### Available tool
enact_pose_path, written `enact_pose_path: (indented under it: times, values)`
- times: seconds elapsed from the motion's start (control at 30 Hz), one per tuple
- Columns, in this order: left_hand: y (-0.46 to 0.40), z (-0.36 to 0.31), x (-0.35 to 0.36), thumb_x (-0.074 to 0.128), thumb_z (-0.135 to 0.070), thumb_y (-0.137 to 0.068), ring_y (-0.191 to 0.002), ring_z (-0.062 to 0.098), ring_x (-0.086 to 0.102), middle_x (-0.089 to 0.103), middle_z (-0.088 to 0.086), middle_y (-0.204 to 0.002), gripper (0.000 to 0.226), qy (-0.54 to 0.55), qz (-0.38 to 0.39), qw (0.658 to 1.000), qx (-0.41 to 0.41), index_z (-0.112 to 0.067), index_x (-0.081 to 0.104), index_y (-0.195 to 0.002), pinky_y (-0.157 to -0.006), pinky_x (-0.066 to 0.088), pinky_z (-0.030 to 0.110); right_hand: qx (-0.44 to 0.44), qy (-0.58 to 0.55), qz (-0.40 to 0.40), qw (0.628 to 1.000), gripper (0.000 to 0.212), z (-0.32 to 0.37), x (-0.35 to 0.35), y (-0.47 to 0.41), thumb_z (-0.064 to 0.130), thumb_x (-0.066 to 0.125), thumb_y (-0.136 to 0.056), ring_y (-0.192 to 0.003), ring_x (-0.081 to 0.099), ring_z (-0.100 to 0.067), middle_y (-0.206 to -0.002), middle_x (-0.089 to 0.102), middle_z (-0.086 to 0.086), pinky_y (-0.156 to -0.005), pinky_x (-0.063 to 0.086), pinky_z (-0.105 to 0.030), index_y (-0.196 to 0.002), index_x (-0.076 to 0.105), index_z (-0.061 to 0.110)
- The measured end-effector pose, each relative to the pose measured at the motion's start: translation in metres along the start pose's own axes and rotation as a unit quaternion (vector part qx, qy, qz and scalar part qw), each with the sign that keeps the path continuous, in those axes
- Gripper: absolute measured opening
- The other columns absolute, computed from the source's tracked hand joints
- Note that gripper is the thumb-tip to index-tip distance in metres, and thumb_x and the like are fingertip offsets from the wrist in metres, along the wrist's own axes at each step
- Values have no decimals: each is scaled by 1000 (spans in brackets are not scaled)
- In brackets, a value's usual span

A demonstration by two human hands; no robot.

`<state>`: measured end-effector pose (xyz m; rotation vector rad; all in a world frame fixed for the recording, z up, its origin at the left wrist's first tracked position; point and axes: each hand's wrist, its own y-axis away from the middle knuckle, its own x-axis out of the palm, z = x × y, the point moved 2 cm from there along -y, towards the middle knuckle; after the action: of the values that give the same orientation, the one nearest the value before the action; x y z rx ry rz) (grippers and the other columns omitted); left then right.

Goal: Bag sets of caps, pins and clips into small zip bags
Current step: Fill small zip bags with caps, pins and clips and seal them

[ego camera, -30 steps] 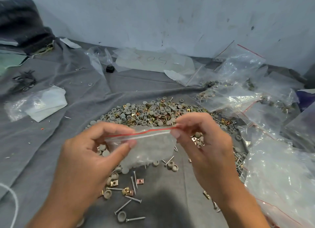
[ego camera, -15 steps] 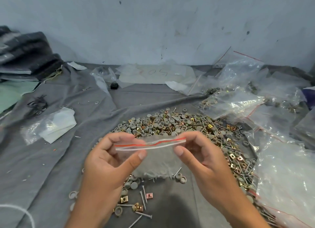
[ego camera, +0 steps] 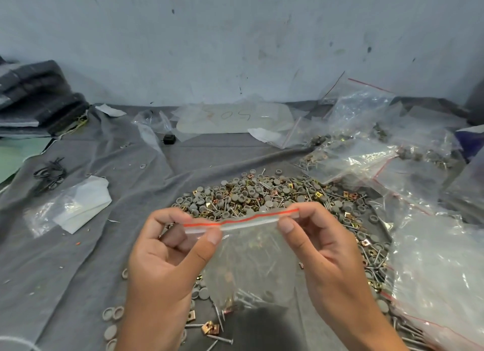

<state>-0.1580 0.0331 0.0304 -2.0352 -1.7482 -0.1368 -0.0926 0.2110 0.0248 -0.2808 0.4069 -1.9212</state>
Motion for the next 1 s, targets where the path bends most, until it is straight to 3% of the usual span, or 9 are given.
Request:
enact_pose_path:
  times: [0.17,0.3,0.37,0.47,0.63,0.8,0.9,1.0]
  values:
    - [1,2,2,84,-30,-56,-71,20,59,71,8,-80,32,-8,-28,999,-34,-34,66,-83,-64,53,18,22,-46,31,998,11,1,6,3,40,68,-91,-87,66,-11,-95,71,3,-72,52,-17,-99,69,33]
    - [3,0,13,92,-9,-60,-64,13,65,74,7,-79,54,-37,9,999,-31,-20,62,-103,-59,52,15,7,-50,3,999,6,3,9,2,31,74,-88,-86,69,-11,-95,73,2,-73,54,-16,-93,70,33]
    - [5,1,16,92,-10,-57,-70,11,72,76,9,-84,59,-58,21,998,-26,-15,59,-107,-62,54,16,0,-61,-12,998,11,4,9,3,28,76,-87,-83,69,-11,-92,72,1,-71,54,-16,-94,69,32]
    - [6,0,18,93,-19,-54,-73,15,73,75,11,-83,60,-78,27,996,-28,-18,60,-103,-63,55,18,-15,-66,-21,998,18,6,10,5,28,75,-85,-81,69,-11,-92,71,-1,-70,54,-16,-99,66,34]
    - [7,-1,19,81,-23,-58,-71,17,72,75,13,-83,36,-66,39,996,-37,-34,63,-88,-60,55,19,-11,-54,-10,998,25,5,8,4,27,76,-84,-84,69,-11,-94,71,0,-73,55,-16,-105,65,36]
    - [6,-3,16,92,-20,-49,-69,16,73,76,13,-82,52,-78,47,995,-41,-35,66,-91,-60,55,18,12,-42,0,999,42,3,3,3,35,84,-76,-91,72,-16,-100,73,-3,-79,56,-18,-113,65,40]
    - [4,-5,11,91,-31,-60,-71,14,73,77,13,-80,43,-84,62,994,-42,-39,65,-93,-63,54,16,36,-104,3,994,47,6,-2,-1,35,90,-70,-85,74,-15,-93,77,-7,-73,57,-17,-110,65,38]
    - [3,-5,8,95,-53,-46,-71,17,74,76,15,-79,52,-63,62,994,-60,-40,66,-87,-63,55,19,57,-152,25,986,48,10,-8,-4,27,93,-67,-74,74,-17,-85,76,-12,-63,56,-18,-104,63,34]
